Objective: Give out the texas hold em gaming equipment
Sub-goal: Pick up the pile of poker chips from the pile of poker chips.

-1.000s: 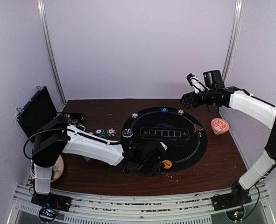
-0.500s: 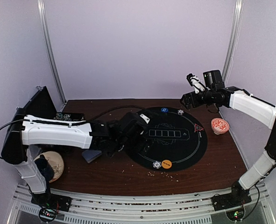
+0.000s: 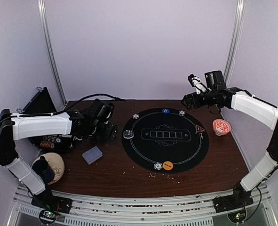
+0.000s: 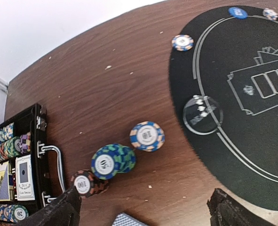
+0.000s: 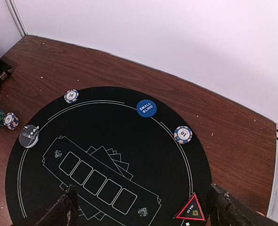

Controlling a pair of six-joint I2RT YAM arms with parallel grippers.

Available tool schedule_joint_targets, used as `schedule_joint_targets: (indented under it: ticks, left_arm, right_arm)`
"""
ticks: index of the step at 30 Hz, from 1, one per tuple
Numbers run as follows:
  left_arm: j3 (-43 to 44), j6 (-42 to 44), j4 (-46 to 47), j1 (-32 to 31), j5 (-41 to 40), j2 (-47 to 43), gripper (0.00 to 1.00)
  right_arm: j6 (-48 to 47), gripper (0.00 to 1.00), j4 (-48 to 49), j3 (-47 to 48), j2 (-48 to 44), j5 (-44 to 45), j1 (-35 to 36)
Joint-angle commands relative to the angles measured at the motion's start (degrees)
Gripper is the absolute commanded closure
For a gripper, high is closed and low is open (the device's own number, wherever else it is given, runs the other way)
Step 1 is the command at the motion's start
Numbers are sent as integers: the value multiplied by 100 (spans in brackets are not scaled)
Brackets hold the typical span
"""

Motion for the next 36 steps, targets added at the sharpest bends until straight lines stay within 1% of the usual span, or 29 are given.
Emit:
schedule_joint_targets:
  ticks: [1,6,10,14,20,27,36]
  left_arm:
    - [-86,157,-35,414,316,6,2]
    - [-80,141,-2,978,616,172,2]
    - [46,118,-106,1290,811,565,2]
    - [352,141,-303,1336,876,1031,2]
    - [698,263,-359,1386,1042,1416,2]
    - [735,285,-214,1480,1233,1477,5]
    - [744,383,-105,1690,1635,1530,13]
  right_arm:
    - [60,5,10,-29,-265,-77,-31]
    - [78,5,27,-47,-304,-93,-31]
    - [94,5,19,-46,-290,-142,-30]
    - [104,5,14,-47,-308,-207,-28]
    - [121,5,18,-54,-380,-253,-32]
    - [124,5,19,-56,-386,-268,-28]
    - [130,5,28,-64,-391,-262,-35]
